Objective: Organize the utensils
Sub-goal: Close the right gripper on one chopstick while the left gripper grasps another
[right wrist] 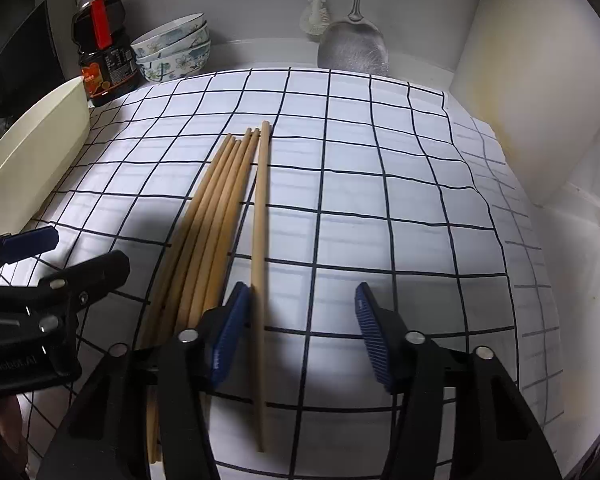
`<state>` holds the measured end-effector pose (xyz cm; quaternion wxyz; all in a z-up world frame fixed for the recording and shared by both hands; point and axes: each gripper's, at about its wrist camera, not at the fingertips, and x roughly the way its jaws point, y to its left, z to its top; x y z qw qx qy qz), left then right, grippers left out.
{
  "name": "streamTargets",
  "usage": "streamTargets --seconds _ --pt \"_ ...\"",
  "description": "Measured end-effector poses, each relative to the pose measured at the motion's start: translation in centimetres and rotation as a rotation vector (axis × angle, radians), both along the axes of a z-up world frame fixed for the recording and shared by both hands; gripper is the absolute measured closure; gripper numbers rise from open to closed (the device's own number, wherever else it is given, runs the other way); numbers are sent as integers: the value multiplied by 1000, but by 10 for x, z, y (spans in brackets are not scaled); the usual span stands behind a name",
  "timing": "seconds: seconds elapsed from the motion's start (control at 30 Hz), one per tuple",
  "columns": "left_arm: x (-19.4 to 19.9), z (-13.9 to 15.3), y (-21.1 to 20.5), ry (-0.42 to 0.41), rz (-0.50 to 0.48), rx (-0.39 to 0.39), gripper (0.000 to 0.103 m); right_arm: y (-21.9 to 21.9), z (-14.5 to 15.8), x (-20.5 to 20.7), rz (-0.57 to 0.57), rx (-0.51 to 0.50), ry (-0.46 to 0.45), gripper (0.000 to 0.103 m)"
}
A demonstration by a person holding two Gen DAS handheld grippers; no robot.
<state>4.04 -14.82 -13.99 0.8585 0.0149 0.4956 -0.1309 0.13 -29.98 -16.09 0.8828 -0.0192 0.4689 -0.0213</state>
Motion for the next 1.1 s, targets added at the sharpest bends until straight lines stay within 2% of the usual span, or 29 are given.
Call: streamTargets --seconds 0.07,0.17,0.37,0.63,0.73,0.77,0.83,1.03,1.1 --pt "0 -1 -3 -1 -7 -1 9 -3 0 0 2 12 -6 74" --pt "-1 -2 -9 -5 -21 1 9 -7 0 -1 -6 18 -11 92" --pt "-2 -8 -17 3 -35 22 9 -19 0 -7 -35 18 -15 94" --pt "-8 -16 -27 -9 -57 97 13 -30 0 -15 -58 20 -16 94" --pt "-8 -14 -28 -21 -60 95 20 -30 0 -15 -56 21 -20 92" --pt "-8 -13 -29 -29 -62 94 25 -30 1 -15 -55 23 -21 86" --pt "-8 -12 -30 -42 -69 91 35 -30 1 -15 -51 21 -22 79" --pt "-9 -9 -35 -57 -91 81 64 -31 0 -7 -49 11 -23 79" --pt "-9 -8 -37 -57 -96 76 79 -30 -1 -5 -44 10 -27 79"
